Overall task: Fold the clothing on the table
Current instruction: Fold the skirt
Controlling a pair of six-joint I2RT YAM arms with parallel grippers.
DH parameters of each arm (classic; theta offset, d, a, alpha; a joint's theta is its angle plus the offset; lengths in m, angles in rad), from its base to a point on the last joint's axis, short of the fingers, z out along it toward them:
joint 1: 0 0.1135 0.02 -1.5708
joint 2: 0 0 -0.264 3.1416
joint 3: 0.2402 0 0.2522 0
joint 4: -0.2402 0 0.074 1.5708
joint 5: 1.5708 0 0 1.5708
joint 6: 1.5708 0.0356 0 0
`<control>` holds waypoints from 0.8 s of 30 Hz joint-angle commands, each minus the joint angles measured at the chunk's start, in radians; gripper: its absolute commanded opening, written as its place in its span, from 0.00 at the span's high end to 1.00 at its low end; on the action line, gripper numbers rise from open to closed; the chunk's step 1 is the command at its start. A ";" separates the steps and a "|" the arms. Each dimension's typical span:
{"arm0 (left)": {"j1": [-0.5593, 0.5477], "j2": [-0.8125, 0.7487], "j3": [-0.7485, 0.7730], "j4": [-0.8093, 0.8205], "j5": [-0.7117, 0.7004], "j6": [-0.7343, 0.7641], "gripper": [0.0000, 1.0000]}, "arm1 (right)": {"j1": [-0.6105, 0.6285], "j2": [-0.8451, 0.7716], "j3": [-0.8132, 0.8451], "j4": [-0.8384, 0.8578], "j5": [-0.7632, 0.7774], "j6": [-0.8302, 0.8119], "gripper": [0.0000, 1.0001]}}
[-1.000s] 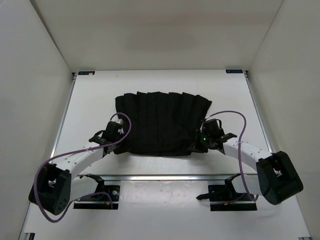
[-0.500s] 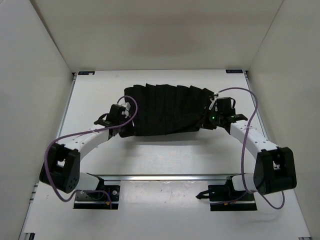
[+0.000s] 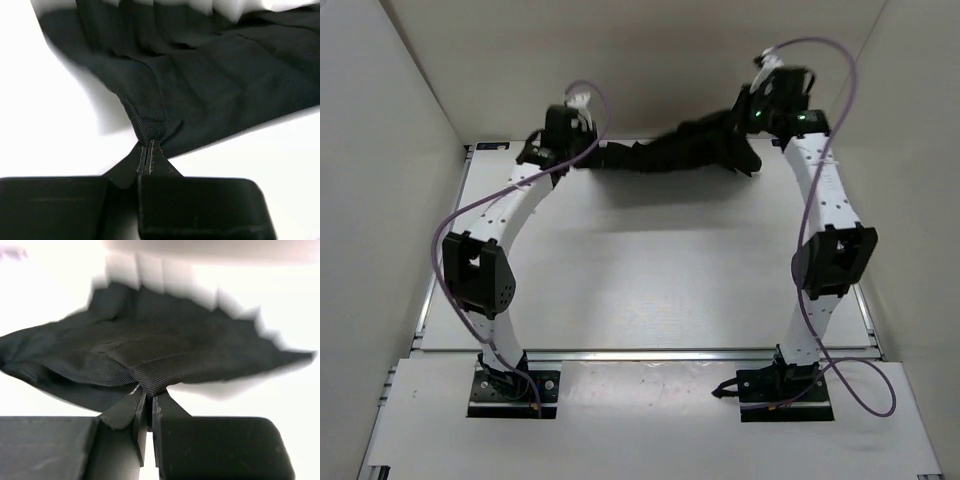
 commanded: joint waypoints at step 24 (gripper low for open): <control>-0.143 -0.882 -0.868 -0.163 -0.040 -0.149 1.00 | 0.239 -1.029 -1.414 0.129 -0.003 0.289 1.00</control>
